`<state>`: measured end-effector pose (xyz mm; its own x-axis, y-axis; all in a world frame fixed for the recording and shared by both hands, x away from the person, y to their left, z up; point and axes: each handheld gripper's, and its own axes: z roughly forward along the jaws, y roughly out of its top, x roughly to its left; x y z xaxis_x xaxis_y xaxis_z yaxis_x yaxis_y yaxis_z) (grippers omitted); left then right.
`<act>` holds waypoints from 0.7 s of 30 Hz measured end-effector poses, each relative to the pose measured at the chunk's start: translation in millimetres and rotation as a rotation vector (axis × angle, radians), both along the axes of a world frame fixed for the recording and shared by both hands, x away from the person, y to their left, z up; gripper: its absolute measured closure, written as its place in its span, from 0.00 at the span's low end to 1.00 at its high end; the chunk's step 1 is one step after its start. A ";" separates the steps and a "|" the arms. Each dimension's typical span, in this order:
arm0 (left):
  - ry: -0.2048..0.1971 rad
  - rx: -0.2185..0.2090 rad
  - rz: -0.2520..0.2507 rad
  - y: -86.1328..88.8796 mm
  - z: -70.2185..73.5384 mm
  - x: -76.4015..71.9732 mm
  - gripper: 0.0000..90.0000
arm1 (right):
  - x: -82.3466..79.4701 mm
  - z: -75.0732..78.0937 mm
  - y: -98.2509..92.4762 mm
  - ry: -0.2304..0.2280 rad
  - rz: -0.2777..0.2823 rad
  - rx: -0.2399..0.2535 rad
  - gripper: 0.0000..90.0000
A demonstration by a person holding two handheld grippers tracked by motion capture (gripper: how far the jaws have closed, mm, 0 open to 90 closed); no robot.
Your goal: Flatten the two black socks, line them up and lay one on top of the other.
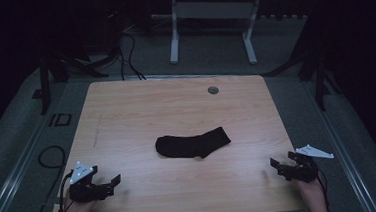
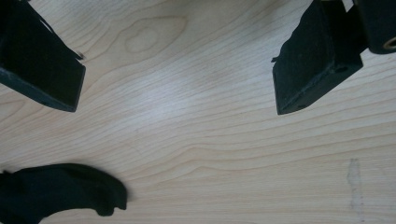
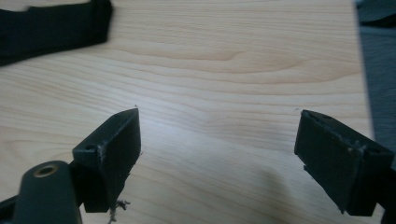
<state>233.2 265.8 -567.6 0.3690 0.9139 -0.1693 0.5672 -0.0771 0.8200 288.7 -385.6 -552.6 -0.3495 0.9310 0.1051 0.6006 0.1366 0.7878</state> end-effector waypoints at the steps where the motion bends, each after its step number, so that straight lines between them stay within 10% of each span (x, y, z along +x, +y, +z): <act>1: -0.006 0.000 0.002 0.2 0.0 -0.7 0.03 | -0.6 -0.4 0.1 -0.009 -0.014 -0.004 0.16; 11: -0.067 0.006 0.057 4.1 1.1 -5.0 0.03 | -5.8 3.7 -5.1 -0.146 -0.132 0.005 0.16; 21: -0.112 0.047 0.122 6.9 0.5 -9.6 0.03 | -4.9 -1.6 -2.9 -0.138 -0.139 -0.017 0.16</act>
<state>223.6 272.7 -567.1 0.2692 0.9589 -0.0895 0.4797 -0.0529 0.8758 283.8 -388.5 -554.2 -0.2277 0.9725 0.0491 0.5012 0.0739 0.8622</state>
